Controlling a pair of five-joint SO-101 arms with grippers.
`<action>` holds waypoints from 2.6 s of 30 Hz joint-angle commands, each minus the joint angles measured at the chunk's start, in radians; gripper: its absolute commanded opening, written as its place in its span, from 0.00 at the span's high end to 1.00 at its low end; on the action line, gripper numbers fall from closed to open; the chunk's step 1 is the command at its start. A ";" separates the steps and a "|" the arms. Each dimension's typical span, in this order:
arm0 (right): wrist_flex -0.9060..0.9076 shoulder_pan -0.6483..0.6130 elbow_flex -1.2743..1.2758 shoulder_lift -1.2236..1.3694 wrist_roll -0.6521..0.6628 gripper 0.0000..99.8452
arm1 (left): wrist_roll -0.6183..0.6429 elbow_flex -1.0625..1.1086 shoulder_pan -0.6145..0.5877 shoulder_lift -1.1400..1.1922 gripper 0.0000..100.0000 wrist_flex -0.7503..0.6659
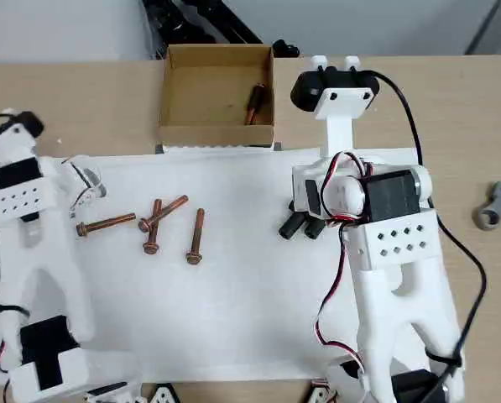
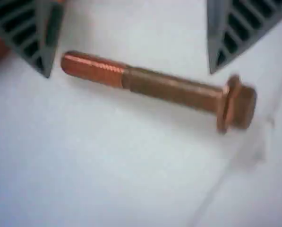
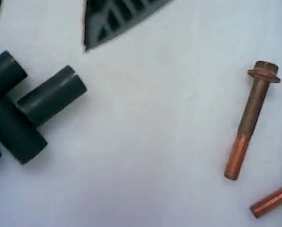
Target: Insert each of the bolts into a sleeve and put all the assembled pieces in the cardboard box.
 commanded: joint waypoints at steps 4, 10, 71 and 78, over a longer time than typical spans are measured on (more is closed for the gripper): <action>-0.004 0.012 -0.006 -0.031 -0.012 0.88 | 0.176 -0.059 0.040 -0.040 0.80 0.104; -0.008 0.012 -0.006 -0.024 -0.012 0.88 | 0.287 -0.062 0.069 0.002 0.80 0.086; -0.013 0.002 0.061 0.157 -0.416 0.88 | -0.216 -0.769 0.124 0.083 0.99 0.408; -0.058 -0.065 0.058 0.295 -0.578 0.88 | -0.322 -0.588 0.135 -0.127 0.99 0.408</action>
